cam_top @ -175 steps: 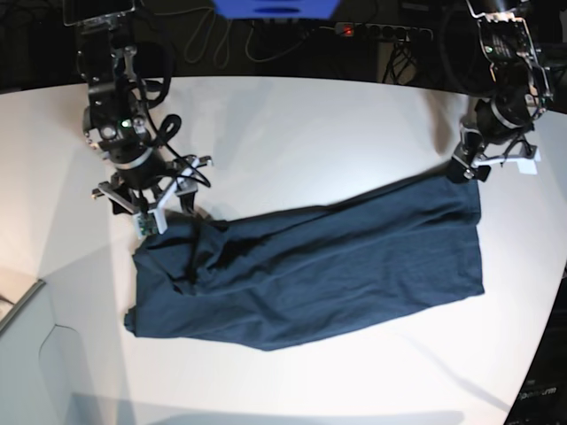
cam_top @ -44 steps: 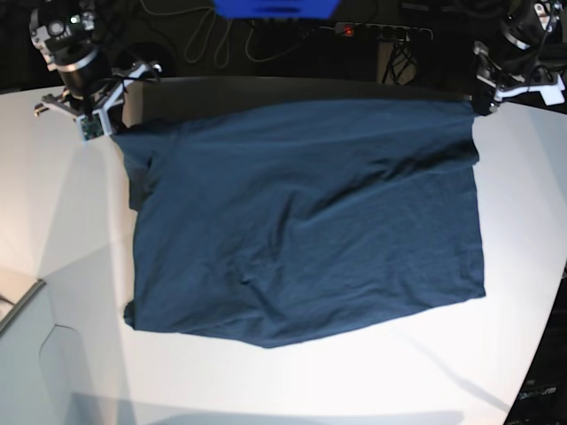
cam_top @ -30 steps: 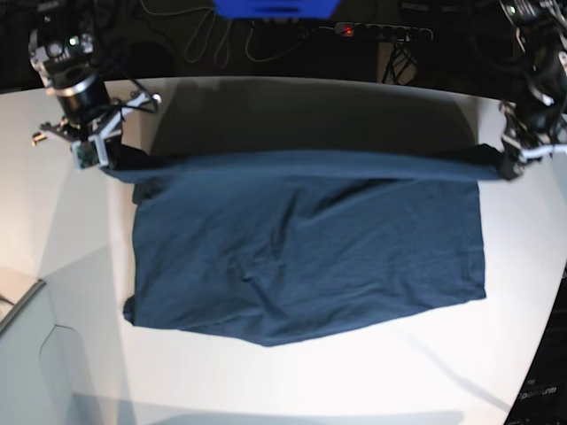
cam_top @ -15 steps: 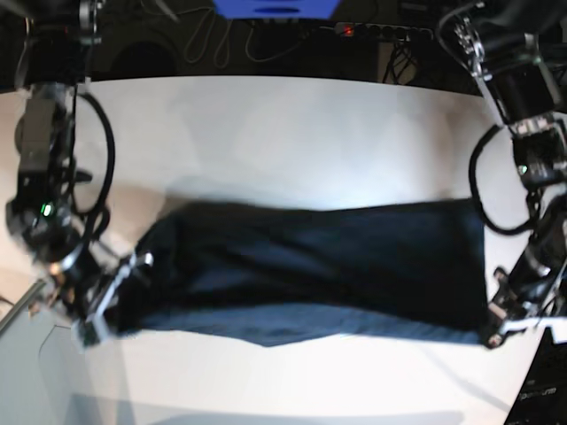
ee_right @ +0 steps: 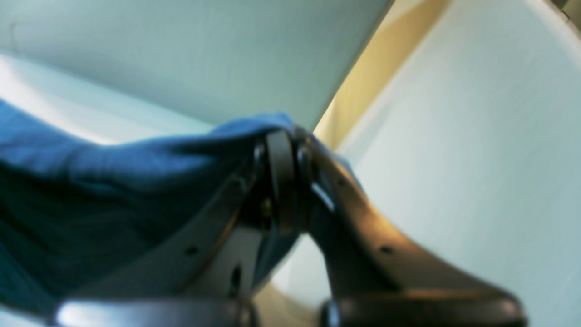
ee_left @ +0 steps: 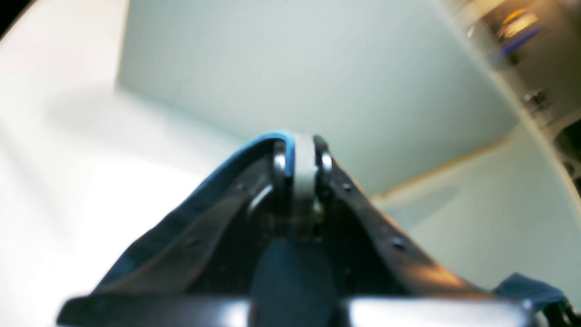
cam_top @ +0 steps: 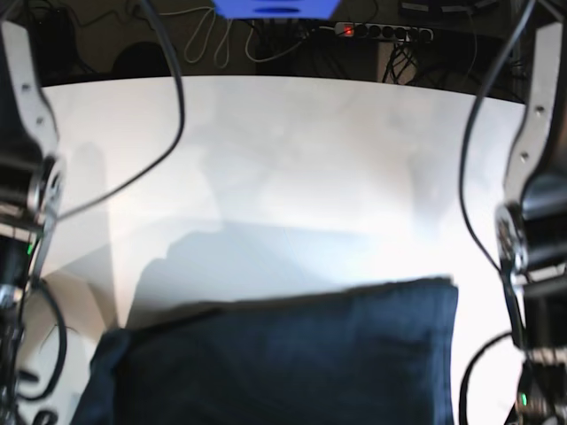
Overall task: Layout the t-shirt on the table in an organized manner, then fold the t-shirt properly
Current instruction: 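Lift the shirt edge with both grippers and swing it up high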
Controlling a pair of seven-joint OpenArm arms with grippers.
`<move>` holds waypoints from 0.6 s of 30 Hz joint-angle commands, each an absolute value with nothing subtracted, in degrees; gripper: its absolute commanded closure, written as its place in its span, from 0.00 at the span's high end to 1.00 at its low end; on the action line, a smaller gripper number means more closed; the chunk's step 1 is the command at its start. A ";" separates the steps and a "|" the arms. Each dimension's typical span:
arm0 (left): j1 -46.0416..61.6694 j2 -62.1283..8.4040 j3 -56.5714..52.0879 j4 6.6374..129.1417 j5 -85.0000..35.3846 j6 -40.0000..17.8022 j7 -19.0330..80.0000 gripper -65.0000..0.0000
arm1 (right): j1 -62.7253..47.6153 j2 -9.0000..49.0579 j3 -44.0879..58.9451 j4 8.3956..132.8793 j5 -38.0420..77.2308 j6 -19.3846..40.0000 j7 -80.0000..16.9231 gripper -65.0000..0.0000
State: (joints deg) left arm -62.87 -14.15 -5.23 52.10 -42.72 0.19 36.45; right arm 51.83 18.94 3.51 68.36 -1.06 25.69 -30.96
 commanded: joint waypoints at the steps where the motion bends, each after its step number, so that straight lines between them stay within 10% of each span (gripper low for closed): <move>1: -67.38 -14.64 -4.18 52.09 -43.12 -0.31 33.27 0.00 | 56.31 20.00 3.74 67.82 -0.48 25.19 -27.74 0.00; 11: -73.80 -14.64 -1.54 55.87 -43.65 -0.31 28.53 0.00 | 64.92 21.49 3.82 65.98 -0.40 18.95 -19.21 0.00; 18: -60.88 -16.48 -1.54 67.21 -43.65 -0.31 28.62 0.00 | 48.48 21.85 4.26 82.77 -0.31 18.95 -19.30 0.00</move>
